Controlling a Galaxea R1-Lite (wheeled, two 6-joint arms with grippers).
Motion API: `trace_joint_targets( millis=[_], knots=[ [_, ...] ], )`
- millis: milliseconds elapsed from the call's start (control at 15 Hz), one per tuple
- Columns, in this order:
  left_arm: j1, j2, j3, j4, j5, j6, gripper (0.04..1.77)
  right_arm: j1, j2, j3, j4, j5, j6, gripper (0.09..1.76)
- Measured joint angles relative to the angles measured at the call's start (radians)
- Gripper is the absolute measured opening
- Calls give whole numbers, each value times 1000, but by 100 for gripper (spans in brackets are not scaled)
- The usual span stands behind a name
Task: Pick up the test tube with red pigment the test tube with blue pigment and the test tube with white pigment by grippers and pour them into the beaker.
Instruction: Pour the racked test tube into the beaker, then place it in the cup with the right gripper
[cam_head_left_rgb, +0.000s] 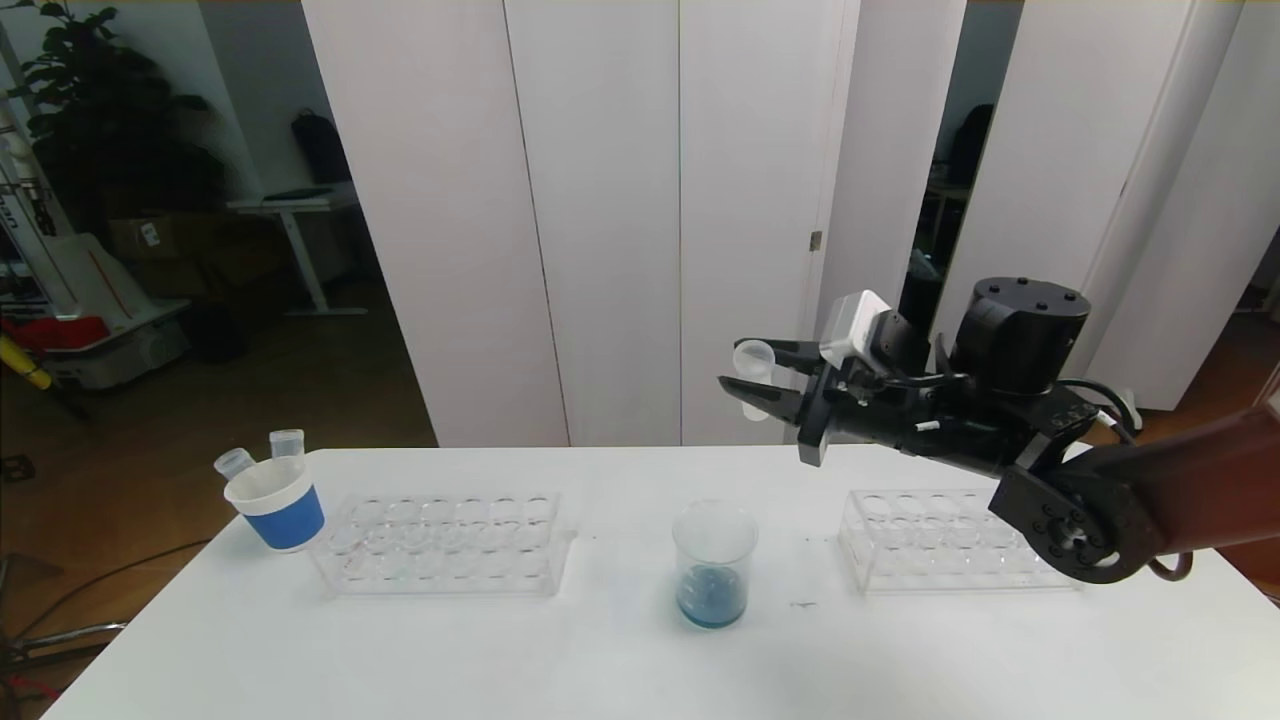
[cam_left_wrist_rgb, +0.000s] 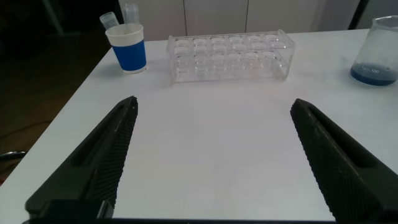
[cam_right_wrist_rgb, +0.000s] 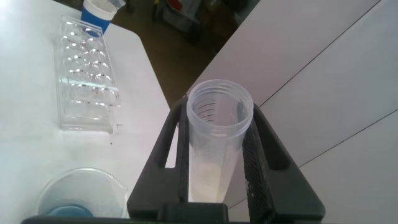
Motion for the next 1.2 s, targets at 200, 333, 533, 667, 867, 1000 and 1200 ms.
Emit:
trace_joint_targets(
  millis=[200,333,533,667,867,1000,1200],
  knots=[
    [0,0,0,0,0,0,175,-14,11,11,3,56,-117,57],
    [0,0,0,0,0,0,175,-17,27,4,5,77,-197,57],
    [0,0,0,0,0,0,175,-21,47,-14,9,109,-296,57],
    [0,0,0,0,0,0,175,-29,58,-22,19,151,-386,57],
    [0,0,0,0,0,0,175,-44,66,-51,59,197,-469,57],
    [0,0,0,0,0,0,175,-46,69,-67,57,212,-501,57],
    [0,0,0,0,0,0,175,-46,81,-71,55,238,-584,57]
  ],
)
